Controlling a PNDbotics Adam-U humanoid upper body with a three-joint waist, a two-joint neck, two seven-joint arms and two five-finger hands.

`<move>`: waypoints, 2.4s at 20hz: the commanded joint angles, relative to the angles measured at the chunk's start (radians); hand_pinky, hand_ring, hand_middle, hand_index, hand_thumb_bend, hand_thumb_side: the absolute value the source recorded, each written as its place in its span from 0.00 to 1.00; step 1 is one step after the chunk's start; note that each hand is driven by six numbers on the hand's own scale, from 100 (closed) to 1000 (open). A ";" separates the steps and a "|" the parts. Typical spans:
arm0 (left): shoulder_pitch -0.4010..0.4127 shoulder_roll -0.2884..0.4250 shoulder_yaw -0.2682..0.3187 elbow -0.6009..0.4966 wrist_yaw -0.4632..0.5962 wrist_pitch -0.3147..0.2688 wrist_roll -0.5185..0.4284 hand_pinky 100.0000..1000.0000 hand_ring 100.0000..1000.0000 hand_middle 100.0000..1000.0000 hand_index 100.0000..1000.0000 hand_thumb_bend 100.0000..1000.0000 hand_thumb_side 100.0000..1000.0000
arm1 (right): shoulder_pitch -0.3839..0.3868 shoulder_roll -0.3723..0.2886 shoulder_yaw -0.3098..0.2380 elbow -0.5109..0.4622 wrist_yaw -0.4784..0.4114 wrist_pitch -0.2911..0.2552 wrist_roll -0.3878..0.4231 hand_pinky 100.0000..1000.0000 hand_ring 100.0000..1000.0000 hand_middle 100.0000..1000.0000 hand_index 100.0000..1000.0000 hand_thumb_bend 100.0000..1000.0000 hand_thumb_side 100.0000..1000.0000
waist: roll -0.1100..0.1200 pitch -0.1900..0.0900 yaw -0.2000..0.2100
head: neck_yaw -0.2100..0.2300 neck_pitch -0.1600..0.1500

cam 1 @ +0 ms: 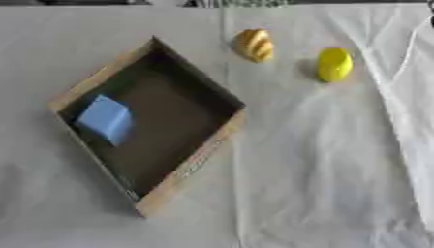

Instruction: Pick up objects on the table and place them in the box.

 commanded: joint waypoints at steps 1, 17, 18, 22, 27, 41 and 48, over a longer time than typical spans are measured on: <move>-0.003 0.019 0.008 -0.020 -0.004 -0.003 0.002 0.70 0.66 0.66 0.80 0.02 0.45 | -0.009 -0.022 -0.007 -0.015 0.011 -0.001 0.005 0.82 0.72 0.63 0.80 0.00 0.59 | 0.002 -0.025 -0.001 | 0.004 0.005; 0.002 0.037 -0.001 -0.020 -0.006 0.010 -0.016 0.70 0.66 0.67 0.79 0.02 0.45 | -0.016 -0.411 0.117 0.171 0.518 0.081 0.348 0.86 0.83 0.80 0.87 0.00 0.35 | -0.012 -0.027 0.010 | -0.001 0.009; 0.002 0.038 -0.001 -0.020 -0.006 0.010 -0.017 0.70 0.66 0.67 0.79 0.02 0.45 | -0.016 -0.424 0.124 0.186 0.541 0.067 0.369 0.86 0.84 0.80 0.87 0.00 0.34 | -0.013 -0.027 0.012 | -0.002 0.008; 0.001 0.040 -0.002 -0.020 -0.006 0.010 -0.018 0.70 0.66 0.67 0.79 0.01 0.46 | -0.029 -0.449 0.145 0.224 0.595 0.024 0.435 0.86 0.85 0.81 0.87 0.00 0.22 | -0.015 -0.026 0.014 | -0.006 0.003; 0.000 0.040 -0.004 -0.020 -0.005 0.011 -0.021 0.70 0.66 0.67 0.79 0.01 0.46 | -0.061 -0.448 0.168 0.253 0.592 0.012 0.505 0.87 0.86 0.80 0.87 0.12 0.04 | -0.015 -0.024 0.016 | -0.010 -0.001; -0.005 0.034 -0.011 -0.020 0.007 0.014 -0.031 0.70 0.65 0.67 0.79 0.00 0.47 | -0.162 -0.398 0.243 0.373 0.651 0.032 0.556 0.88 0.88 0.85 0.90 0.48 0.00 | -0.014 -0.006 0.025 | -0.021 -0.012; -0.005 0.029 -0.012 -0.020 0.007 0.016 -0.033 0.70 0.65 0.67 0.79 0.00 0.48 | -0.219 -0.342 0.261 0.498 0.690 0.011 0.528 0.88 0.88 0.83 0.90 0.40 0.00 | -0.011 0.007 0.033 | -0.024 -0.021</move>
